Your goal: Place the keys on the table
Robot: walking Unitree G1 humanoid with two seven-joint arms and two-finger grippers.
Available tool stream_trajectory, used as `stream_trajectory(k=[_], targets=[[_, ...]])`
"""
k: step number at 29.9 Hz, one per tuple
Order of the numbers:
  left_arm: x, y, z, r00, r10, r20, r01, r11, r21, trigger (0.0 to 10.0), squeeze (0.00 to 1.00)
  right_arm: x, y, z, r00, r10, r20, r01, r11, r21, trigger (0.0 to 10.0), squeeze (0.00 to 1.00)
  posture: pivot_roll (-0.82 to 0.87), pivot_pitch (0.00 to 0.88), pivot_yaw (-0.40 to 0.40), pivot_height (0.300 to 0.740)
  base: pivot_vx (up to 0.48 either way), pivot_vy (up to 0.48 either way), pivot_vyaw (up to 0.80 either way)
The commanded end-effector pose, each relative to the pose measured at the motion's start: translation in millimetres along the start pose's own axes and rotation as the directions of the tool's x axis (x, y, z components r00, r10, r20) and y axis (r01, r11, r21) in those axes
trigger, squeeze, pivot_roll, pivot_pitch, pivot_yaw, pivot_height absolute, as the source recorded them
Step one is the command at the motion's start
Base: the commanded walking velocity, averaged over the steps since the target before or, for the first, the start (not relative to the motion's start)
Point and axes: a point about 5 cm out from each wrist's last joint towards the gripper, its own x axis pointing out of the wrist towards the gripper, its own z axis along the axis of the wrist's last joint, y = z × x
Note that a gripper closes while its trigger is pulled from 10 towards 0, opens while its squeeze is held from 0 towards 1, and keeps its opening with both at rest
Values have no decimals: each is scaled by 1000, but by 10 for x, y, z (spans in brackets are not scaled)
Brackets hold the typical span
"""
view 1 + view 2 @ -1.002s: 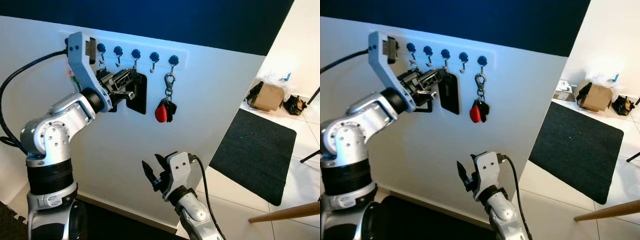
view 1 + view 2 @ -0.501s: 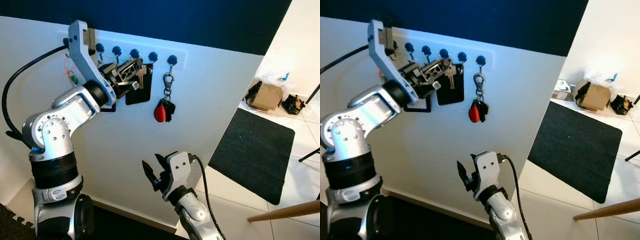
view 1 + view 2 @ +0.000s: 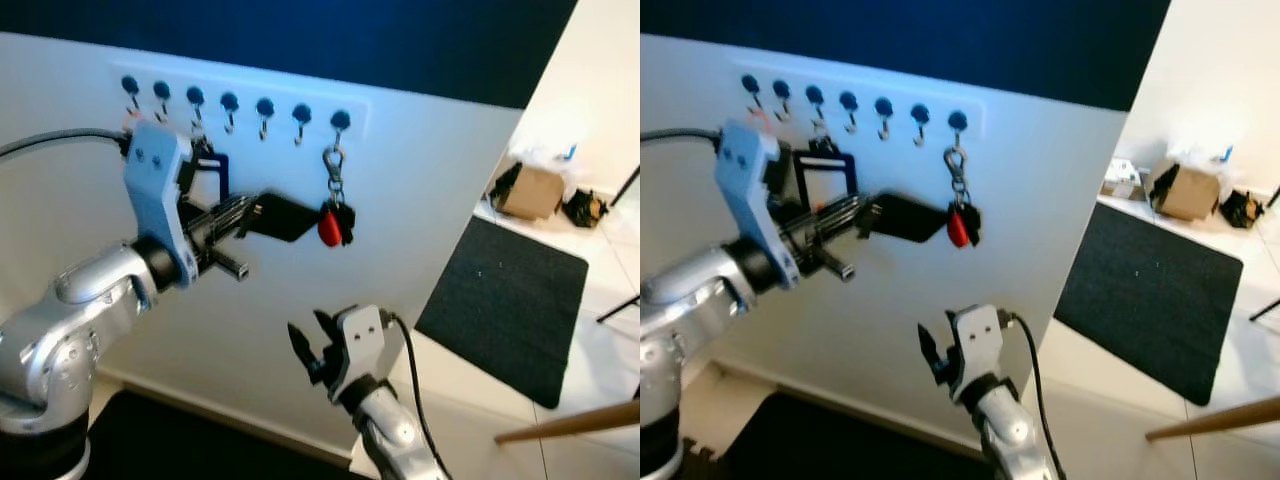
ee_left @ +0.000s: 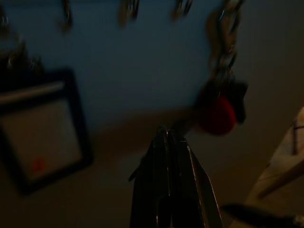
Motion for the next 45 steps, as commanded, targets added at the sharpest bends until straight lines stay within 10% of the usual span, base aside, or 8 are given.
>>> stream_trajectory(k=[1,9,17,20,34,45], targets=[[-18,-35,7,1000,11,0,-11,998,58,10000,0,-33,-4,-55,1000,-2,-20,2,1000,10,10000,0,277,196,-49,740,0,0,0],[-81,-53,-182,979,203,-3,-201,970,140,10000,0,-45,-26,-81,999,-14,-30,14,1000,0,10000,0,269,190,-38,740,0,0,0],[-203,135,-41,944,319,86,-316,948,-45,10000,0,-127,-110,-112,998,-50,-42,49,999,-10,10000,0,268,190,-30,740,0,0,0],[-204,101,-68,953,294,73,-299,952,68,10000,0,-136,-127,-122,997,-55,-45,55,998,-14,10000,0,272,187,-33,740,0,0,0],[-329,-353,-734,957,263,-121,-252,963,96,10000,0,-398,-371,-278,965,-249,-89,232,959,-159,10000,0,248,172,-53,740,0,0,0],[-521,-336,-1152,904,374,-208,-349,925,147,10000,0,-689,-455,-497,931,-328,-158,291,932,-218,10000,0,230,169,-52,740,0,0,0]])
